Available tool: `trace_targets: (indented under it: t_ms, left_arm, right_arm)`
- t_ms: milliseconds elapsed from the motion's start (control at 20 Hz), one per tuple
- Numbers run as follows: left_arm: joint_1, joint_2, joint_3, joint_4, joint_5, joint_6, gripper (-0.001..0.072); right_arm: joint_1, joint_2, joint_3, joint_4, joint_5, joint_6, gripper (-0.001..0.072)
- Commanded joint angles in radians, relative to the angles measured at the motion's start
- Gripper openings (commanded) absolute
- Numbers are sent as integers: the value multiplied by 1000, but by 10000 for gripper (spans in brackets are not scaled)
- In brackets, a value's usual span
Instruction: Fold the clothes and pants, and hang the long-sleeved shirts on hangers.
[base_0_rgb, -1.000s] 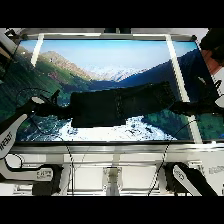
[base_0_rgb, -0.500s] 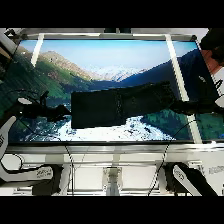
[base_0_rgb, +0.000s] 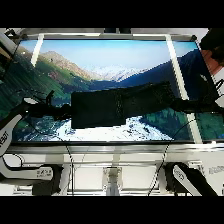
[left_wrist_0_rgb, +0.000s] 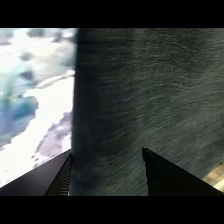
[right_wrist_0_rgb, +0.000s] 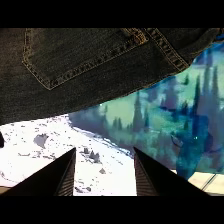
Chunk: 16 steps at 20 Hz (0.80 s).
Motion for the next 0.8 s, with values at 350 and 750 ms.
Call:
trace_targets:
  t_ms: [350, 750]
  left_arm:
    - [-48, -37, 9, -40, 10, 56, 27]
    - [-12, 215, 288, 570, -355, -289, 26]
  right_arm:
    - [0, 1, 1, 1, -5, 0, 398]
    - [0, 1, 1, 0, -5, 0, 398]
